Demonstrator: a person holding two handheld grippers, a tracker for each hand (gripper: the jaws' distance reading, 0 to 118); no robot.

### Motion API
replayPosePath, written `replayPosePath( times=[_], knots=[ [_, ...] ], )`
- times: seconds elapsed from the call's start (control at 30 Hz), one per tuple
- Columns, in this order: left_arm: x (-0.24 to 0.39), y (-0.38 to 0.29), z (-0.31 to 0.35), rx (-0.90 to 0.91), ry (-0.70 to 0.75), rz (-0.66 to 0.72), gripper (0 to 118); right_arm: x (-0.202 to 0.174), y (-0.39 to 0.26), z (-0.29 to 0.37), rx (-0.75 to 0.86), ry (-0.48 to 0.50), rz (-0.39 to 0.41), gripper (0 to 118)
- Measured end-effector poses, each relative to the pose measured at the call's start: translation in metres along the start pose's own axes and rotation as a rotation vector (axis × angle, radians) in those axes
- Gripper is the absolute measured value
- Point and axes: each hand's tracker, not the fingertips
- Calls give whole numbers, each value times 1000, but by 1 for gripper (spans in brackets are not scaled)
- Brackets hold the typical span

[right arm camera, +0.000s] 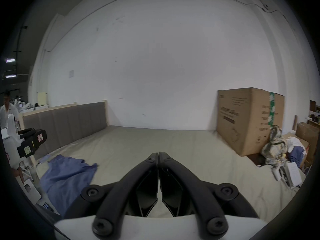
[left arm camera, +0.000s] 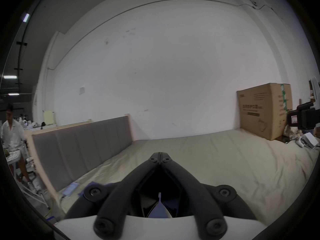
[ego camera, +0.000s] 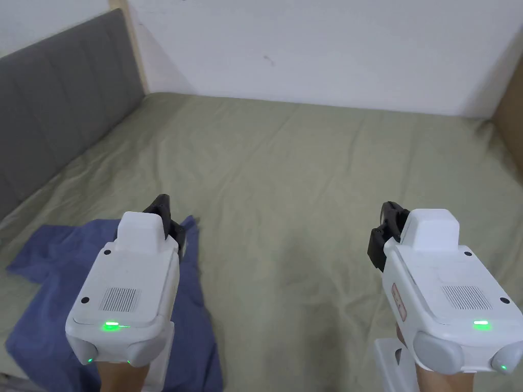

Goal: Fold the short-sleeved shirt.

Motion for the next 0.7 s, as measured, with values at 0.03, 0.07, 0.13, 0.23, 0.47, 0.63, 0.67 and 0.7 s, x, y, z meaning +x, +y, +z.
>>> replayPosePath(
  times=[0.03, 0.07, 0.13, 0.23, 0.47, 0.63, 0.67, 0.7],
  knots=[
    [-13, -1, 2, -6, 29, 1, 0, -11, 1, -4, 1, 26, 7, 0],
    [-28, -3, 6, -12, 58, -1, 0, -23, 2, -9, 3, 56, 11, 0],
    [-56, -6, 13, -22, 125, -22, 0, -47, 3, -16, 5, 119, 15, 0],
    [-95, -11, 27, -43, 210, -43, 0, -79, 3, -25, 3, 191, 22, 0],
    [-162, -23, 58, -86, 350, -38, 0, -134, 0, -32, -6, 298, 46, 0],
    [-185, -34, 59, -154, 369, -12, 0, -146, -3, -34, -19, 329, 53, 0],
    [-187, -37, 54, -196, 354, -4, 0, -147, -3, -36, -21, 330, 55, 0],
    [-188, -40, 47, -230, 327, -1, 0, -147, -4, -36, -24, 330, 59, 0]
  ],
)
